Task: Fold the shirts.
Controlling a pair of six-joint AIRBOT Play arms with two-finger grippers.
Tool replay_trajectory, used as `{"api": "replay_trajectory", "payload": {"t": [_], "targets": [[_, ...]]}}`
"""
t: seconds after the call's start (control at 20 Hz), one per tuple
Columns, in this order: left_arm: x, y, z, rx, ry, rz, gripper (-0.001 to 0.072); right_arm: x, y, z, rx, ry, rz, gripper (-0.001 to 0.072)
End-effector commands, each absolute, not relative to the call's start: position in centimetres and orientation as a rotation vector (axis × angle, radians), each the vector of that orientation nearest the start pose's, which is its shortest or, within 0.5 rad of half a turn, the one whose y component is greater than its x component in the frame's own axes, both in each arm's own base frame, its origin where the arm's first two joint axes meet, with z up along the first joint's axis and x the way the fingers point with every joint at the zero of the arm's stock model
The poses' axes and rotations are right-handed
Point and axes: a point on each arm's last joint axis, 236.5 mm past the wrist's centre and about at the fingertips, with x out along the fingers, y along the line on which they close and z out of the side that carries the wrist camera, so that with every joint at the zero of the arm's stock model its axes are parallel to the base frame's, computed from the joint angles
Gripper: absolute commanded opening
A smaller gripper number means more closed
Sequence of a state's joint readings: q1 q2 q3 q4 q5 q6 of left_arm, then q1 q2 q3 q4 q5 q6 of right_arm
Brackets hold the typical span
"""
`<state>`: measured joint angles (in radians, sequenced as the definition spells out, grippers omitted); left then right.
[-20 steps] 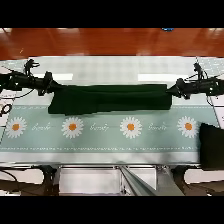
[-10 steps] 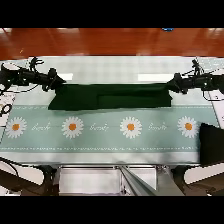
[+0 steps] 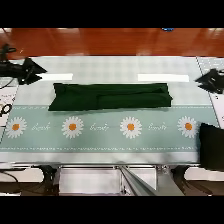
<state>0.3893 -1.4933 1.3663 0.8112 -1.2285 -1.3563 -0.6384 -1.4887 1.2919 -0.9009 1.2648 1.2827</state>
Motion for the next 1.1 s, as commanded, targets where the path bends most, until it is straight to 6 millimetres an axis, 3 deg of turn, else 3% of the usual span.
{"api": "replay_trajectory", "payload": {"t": [0.0, 0.1, 0.2, 0.35, 0.55, 0.85, 0.9, 1.0, 1.05], "targets": [[41.3, 0.2, 6.5, -0.576, 0.971, -0.227, 0.0507, 36.3, -15.1, -1.3, 0.877, 1.058, -0.136, 0.0415], [38.4, -3.4, 5.1, -0.519, 0.942, -0.249, 0.0507, 37.2, -12.3, -3.4, 0.985, 1.015, -0.078, 0.0415], [36.4, -7.2, 4.9, -0.542, 0.907, -0.303, 0.0507, 38.4, -9.7, -5.1, 1.047, 1.046, -0.024, 0.0416], [35.1, -10.9, 5.1, -0.525, 0.921, -0.392, 0.0507, 40.1, -5.9, -7.5, 1.124, 1.097, 0.059, 0.0419], [34.9, -12.3, 4.9, -0.511, 0.93, -0.422, 0.0507, 41.9, -2.0, -9.5, 1.151, 1.174, 0.14, 0.0419], [35.2, -12.8, 4.0, -0.561, 0.959, -0.424, 0.0507, 45.2, 2.7, -10.1, 1.102, 1.238, 0.219, 0.0412], [35.3, -12.9, 3.7, -0.571, 0.969, -0.423, 0.0507, 45.6, 3.4, -10.1, 1.085, 1.241, 0.236, 0.0343], [35.4, -12.9, 2.9, -0.582, 0.991, -0.418, 0.0504, 46.2, 4.8, -9.2, 1.033, 1.237, 0.289, 0.0021], [35.4, -12.9, 2.6, -0.584, 0.999, -0.416, 0.0421, 46.3, 5.1, -8.4, 1.009, 1.234, 0.321, 0.0021]]}}
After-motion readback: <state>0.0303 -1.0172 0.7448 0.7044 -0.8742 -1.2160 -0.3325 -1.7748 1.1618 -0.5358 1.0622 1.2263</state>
